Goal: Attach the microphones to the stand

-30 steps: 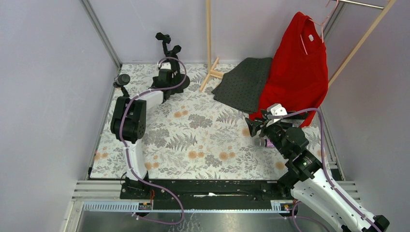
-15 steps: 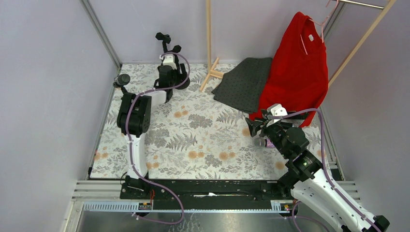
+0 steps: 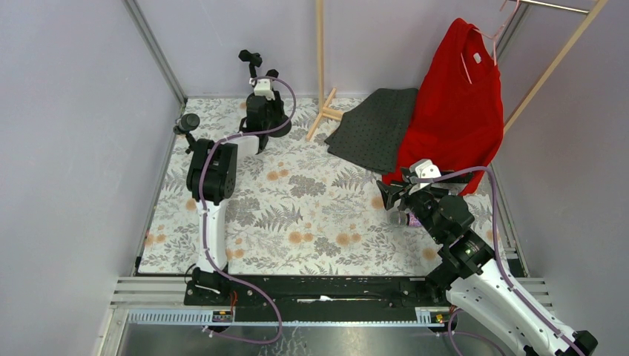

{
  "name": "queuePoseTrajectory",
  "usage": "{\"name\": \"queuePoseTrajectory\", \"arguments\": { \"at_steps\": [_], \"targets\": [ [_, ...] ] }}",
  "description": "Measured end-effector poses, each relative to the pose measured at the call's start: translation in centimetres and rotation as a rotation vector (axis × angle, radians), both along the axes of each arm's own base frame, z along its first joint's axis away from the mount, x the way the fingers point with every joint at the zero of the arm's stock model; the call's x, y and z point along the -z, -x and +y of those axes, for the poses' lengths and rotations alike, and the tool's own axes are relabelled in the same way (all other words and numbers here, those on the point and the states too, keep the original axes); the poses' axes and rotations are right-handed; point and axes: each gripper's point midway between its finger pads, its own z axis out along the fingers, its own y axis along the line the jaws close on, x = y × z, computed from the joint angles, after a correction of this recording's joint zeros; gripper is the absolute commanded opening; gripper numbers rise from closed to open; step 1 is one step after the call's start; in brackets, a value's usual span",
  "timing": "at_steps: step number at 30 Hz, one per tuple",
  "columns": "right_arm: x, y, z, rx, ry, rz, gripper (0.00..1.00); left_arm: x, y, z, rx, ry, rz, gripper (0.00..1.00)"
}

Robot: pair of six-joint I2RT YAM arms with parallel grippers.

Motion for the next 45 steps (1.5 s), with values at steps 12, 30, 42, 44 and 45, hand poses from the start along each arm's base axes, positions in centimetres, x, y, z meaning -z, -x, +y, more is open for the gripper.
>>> {"name": "queuePoseTrajectory", "arguments": {
  "at_steps": [12, 30, 42, 44, 45],
  "targets": [
    [-0.2, 0.1, -0.3, 0.012, -0.004, -0.014, 0.76, 0.1, 8.3, -0.1, 0.031, -0.009, 0.04, 0.11],
    [-1.4, 1.0, -2.6, 0.075, -0.041, -0.124, 0.76, 0.7, 28.2, -19.3, 0.516, -0.024, 0.069, 0.15],
    [-2.0, 1.1, -2.9, 0.086, -0.051, -0.153, 0.77, 1.2, 37.5, -25.4, 0.697, -0.054, 0.064, 0.75],
    [-1.9, 1.1, -2.9, 0.087, -0.05, -0.153, 0.77, 1.5, 37.3, -24.9, 0.682, -0.061, 0.067, 0.78],
    [-1.9, 1.1, -2.9, 0.086, -0.05, -0.153, 0.77, 1.6, 37.3, -24.6, 0.676, -0.065, 0.07, 0.8]
  ]
}}
